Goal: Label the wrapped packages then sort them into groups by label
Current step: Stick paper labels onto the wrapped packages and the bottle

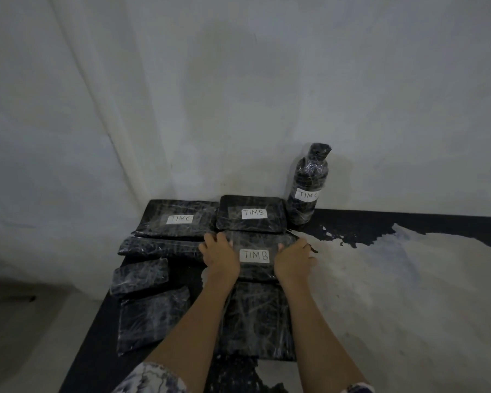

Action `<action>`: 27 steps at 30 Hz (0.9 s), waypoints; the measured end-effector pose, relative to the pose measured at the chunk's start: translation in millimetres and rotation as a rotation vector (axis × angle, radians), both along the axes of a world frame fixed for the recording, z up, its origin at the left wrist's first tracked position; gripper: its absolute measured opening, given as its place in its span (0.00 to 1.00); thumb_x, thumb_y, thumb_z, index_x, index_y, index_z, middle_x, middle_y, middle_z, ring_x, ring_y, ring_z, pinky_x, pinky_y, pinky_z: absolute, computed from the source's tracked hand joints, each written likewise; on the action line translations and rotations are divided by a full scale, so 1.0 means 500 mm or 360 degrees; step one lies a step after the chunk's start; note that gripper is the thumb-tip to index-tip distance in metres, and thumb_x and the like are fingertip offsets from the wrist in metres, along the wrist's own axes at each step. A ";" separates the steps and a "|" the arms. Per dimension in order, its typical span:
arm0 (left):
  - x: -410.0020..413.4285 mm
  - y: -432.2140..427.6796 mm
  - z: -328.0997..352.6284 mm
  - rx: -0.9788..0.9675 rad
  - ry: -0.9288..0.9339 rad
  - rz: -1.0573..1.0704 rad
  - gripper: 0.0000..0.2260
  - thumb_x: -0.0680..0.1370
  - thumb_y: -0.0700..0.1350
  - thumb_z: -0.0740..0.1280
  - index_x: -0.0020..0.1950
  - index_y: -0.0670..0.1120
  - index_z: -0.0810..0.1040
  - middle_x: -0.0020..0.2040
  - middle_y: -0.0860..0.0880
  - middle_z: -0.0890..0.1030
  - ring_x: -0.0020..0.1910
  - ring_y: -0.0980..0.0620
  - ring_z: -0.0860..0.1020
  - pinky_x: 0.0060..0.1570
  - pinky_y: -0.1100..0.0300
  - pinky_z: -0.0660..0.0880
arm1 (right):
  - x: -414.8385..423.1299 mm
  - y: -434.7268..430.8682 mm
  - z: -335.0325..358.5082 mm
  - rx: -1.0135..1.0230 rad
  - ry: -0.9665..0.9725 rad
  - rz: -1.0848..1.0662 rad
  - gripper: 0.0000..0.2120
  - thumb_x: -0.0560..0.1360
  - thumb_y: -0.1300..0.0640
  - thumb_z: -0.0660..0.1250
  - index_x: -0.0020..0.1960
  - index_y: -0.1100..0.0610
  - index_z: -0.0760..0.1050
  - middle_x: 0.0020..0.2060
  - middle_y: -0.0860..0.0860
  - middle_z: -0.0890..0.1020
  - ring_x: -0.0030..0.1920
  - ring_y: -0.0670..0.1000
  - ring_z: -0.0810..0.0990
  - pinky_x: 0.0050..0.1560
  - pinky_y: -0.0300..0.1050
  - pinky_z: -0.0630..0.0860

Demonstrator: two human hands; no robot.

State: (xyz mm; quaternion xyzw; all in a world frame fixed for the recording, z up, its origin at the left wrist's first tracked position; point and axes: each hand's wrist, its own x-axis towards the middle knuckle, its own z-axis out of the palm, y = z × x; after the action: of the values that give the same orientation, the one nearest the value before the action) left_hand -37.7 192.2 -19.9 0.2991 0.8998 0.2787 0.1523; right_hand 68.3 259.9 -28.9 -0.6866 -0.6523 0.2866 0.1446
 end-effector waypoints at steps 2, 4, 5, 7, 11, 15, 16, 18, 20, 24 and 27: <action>0.003 -0.002 0.001 0.0001 -0.0024 -0.0015 0.21 0.79 0.51 0.60 0.67 0.40 0.66 0.69 0.40 0.61 0.67 0.40 0.60 0.65 0.48 0.63 | -0.001 -0.002 0.000 -0.0031 0.0044 -0.0006 0.27 0.79 0.46 0.58 0.68 0.65 0.58 0.68 0.62 0.64 0.66 0.63 0.64 0.63 0.54 0.64; 0.005 -0.006 -0.002 -0.0029 -0.0012 -0.0085 0.32 0.73 0.60 0.66 0.68 0.40 0.64 0.68 0.41 0.61 0.67 0.40 0.60 0.65 0.48 0.63 | 0.003 -0.011 -0.002 -0.0054 0.0072 0.0040 0.38 0.73 0.38 0.62 0.69 0.64 0.56 0.68 0.61 0.63 0.66 0.63 0.62 0.63 0.55 0.65; 0.006 -0.009 -0.003 -0.0054 0.0020 -0.0123 0.36 0.71 0.63 0.67 0.69 0.40 0.63 0.68 0.42 0.61 0.66 0.40 0.60 0.65 0.49 0.63 | 0.007 -0.018 -0.003 -0.0047 0.0063 0.0079 0.42 0.70 0.34 0.64 0.69 0.63 0.55 0.68 0.61 0.63 0.66 0.62 0.62 0.63 0.55 0.66; 0.005 -0.009 -0.003 -0.0069 0.0030 -0.0156 0.40 0.68 0.64 0.69 0.69 0.41 0.62 0.68 0.42 0.60 0.66 0.41 0.60 0.64 0.50 0.64 | 0.013 -0.024 -0.007 -0.0007 0.0023 0.0143 0.44 0.68 0.32 0.65 0.68 0.63 0.55 0.67 0.60 0.63 0.65 0.61 0.62 0.62 0.55 0.66; -0.002 -0.003 0.001 -0.0079 -0.0029 -0.0139 0.37 0.68 0.59 0.72 0.68 0.41 0.63 0.68 0.42 0.60 0.66 0.41 0.59 0.64 0.51 0.64 | 0.019 -0.010 -0.005 -0.0005 0.0004 0.0212 0.41 0.70 0.38 0.68 0.68 0.63 0.55 0.68 0.60 0.62 0.66 0.61 0.63 0.63 0.52 0.64; -0.009 -0.007 -0.005 -0.0008 -0.0110 -0.0133 0.29 0.74 0.50 0.70 0.69 0.41 0.64 0.68 0.41 0.60 0.67 0.40 0.58 0.66 0.50 0.63 | 0.017 -0.004 -0.006 -0.0016 0.0002 0.0186 0.31 0.75 0.46 0.65 0.67 0.64 0.58 0.67 0.60 0.64 0.65 0.62 0.64 0.61 0.53 0.65; -0.012 -0.010 -0.007 0.0005 -0.0110 -0.0138 0.27 0.76 0.49 0.68 0.70 0.40 0.64 0.69 0.41 0.60 0.67 0.40 0.59 0.66 0.49 0.62 | 0.017 -0.005 -0.006 -0.0009 0.0043 0.0156 0.27 0.77 0.48 0.63 0.66 0.64 0.59 0.67 0.61 0.65 0.64 0.62 0.64 0.61 0.53 0.65; -0.018 -0.015 -0.012 0.0038 -0.0059 -0.0161 0.21 0.79 0.45 0.63 0.70 0.40 0.65 0.68 0.40 0.62 0.66 0.40 0.60 0.66 0.52 0.59 | 0.019 -0.008 -0.003 0.0025 0.0031 0.0140 0.22 0.79 0.50 0.60 0.65 0.65 0.61 0.66 0.62 0.67 0.63 0.62 0.66 0.61 0.53 0.65; -0.024 -0.018 -0.017 0.0041 0.0018 -0.0185 0.19 0.80 0.43 0.59 0.71 0.41 0.66 0.68 0.40 0.63 0.65 0.40 0.63 0.64 0.57 0.57 | 0.019 -0.006 0.000 0.0054 -0.0081 0.0188 0.20 0.81 0.52 0.56 0.65 0.65 0.61 0.66 0.62 0.67 0.64 0.62 0.68 0.63 0.52 0.63; -0.022 -0.020 -0.017 -0.0028 0.0037 -0.0232 0.21 0.81 0.45 0.58 0.73 0.41 0.63 0.68 0.40 0.62 0.66 0.40 0.62 0.66 0.55 0.58 | 0.018 -0.002 0.011 0.0020 -0.0028 0.0160 0.19 0.81 0.53 0.55 0.65 0.66 0.62 0.66 0.62 0.68 0.65 0.62 0.68 0.64 0.51 0.63; -0.026 -0.023 -0.009 0.0002 -0.0151 -0.0272 0.30 0.76 0.55 0.65 0.73 0.41 0.63 0.68 0.41 0.61 0.67 0.39 0.58 0.68 0.50 0.59 | 0.035 -0.001 0.010 -0.0086 0.0258 0.0150 0.23 0.78 0.50 0.62 0.64 0.67 0.66 0.64 0.63 0.71 0.64 0.63 0.70 0.65 0.53 0.67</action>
State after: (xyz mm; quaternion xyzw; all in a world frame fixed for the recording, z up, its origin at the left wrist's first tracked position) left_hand -50.7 180.7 -24.6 0.3615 0.8626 0.2791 0.2177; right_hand 86.0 259.5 -24.1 -0.6334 -0.6620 0.3651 0.1648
